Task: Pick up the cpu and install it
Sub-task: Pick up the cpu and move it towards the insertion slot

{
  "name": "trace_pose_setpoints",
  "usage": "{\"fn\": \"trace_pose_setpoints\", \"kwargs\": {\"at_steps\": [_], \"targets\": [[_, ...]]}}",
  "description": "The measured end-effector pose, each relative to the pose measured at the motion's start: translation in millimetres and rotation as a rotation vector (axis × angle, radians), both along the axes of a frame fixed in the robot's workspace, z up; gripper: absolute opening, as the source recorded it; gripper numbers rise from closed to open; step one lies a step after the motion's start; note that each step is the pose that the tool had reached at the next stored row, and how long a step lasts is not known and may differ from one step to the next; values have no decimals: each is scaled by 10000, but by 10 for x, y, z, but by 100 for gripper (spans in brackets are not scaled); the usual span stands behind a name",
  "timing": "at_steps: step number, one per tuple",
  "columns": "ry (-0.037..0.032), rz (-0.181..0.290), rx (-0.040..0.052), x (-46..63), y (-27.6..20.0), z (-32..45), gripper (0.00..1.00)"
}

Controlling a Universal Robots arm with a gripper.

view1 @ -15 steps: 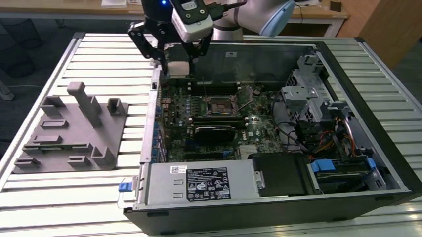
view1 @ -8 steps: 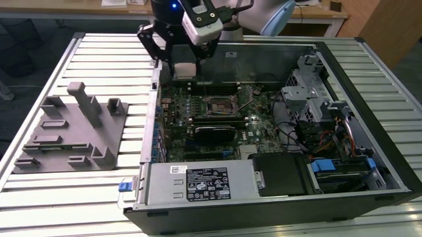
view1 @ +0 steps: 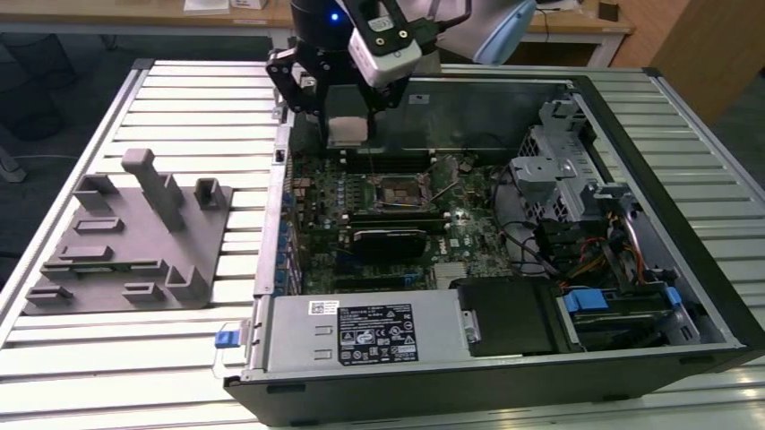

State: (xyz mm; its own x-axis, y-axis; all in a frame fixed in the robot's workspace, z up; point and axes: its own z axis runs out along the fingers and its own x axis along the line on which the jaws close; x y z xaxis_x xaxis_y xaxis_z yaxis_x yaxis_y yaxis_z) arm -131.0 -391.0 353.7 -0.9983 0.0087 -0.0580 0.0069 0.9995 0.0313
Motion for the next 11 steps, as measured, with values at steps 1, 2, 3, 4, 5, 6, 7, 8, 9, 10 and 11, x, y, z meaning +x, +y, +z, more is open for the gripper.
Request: {"fn": "trace_pose_setpoints", "kwargs": {"at_steps": [1,2,3,4,5,6,7,8,9,10,11], "targets": [[2,0,-1,17,3,-8,55],[4,1,-3,33,6,-15,55],[6,0,-4,49,9,-22,55],[7,1,-5,64,11,-30,55],[10,1,-7,81,14,-37,55],[12,1,-7,98,17,-45,55],[14,1,-8,114,20,-53,55],[16,0,-9,132,23,-61,55],[18,0,-11,149,26,-68,55],[21,0,-11,166,29,-75,55],[23,0,-12,184,31,-83,55]]}}
